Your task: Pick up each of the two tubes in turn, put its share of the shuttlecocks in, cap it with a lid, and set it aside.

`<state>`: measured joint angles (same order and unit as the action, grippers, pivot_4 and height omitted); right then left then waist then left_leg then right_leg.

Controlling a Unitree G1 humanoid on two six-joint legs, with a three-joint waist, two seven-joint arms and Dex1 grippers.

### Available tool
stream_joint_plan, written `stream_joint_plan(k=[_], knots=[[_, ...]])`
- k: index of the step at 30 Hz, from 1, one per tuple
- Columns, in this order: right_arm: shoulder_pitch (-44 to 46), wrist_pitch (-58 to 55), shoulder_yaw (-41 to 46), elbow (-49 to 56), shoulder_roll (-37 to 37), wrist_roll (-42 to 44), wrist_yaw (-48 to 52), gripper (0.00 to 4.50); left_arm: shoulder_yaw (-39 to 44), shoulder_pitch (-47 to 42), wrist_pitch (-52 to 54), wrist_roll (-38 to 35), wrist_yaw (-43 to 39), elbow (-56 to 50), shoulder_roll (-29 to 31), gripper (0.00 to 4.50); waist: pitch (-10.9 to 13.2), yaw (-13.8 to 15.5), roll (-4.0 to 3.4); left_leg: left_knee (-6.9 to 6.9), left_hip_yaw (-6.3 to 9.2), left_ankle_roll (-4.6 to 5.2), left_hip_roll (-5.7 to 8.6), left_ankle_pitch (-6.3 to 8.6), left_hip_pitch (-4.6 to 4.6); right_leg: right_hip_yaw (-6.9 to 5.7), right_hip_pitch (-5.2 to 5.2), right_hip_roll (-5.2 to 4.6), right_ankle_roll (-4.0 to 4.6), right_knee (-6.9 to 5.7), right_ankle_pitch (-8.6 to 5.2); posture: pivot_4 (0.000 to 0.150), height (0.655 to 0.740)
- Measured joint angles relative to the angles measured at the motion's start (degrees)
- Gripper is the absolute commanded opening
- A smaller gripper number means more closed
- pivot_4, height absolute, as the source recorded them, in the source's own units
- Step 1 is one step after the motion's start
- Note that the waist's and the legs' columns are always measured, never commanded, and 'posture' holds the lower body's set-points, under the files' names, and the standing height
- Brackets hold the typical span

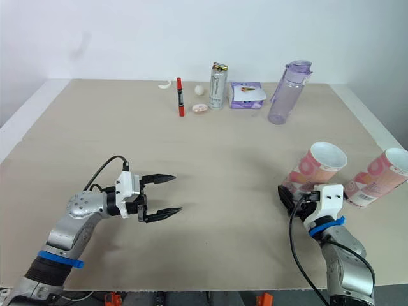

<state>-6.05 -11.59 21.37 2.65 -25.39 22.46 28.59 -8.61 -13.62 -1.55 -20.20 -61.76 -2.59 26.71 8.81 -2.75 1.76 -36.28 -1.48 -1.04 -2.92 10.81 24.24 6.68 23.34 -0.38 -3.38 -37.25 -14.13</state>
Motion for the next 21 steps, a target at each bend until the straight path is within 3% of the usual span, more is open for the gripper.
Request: stream_joint_plan(k=[17,21], knots=[[-13.8,-2.4,4.4,10.3,0.0,3.2,0.2,4.38,-0.5,-1.5,-1.0,0.0,-2.2,3.5,-0.6,4.5,0.0,0.3,-0.02,0.0,0.04,-0.15,0.08,0.09,0.09,-0.01,-0.01,-0.09,-0.1,0.02,-0.22,0.15,0.74],[-20.1,1.4,5.0,11.8,-4.7,2.4,7.7,4.38,-0.5,-1.7,-1.0,0.0,-2.5,3.7,-0.7,4.5,0.0,0.3,-0.05,0.0,0.04,-0.18,0.1,0.12,0.09,-0.02,-0.02,-0.13,-0.12,0.03,-0.26,0.15,0.74]])
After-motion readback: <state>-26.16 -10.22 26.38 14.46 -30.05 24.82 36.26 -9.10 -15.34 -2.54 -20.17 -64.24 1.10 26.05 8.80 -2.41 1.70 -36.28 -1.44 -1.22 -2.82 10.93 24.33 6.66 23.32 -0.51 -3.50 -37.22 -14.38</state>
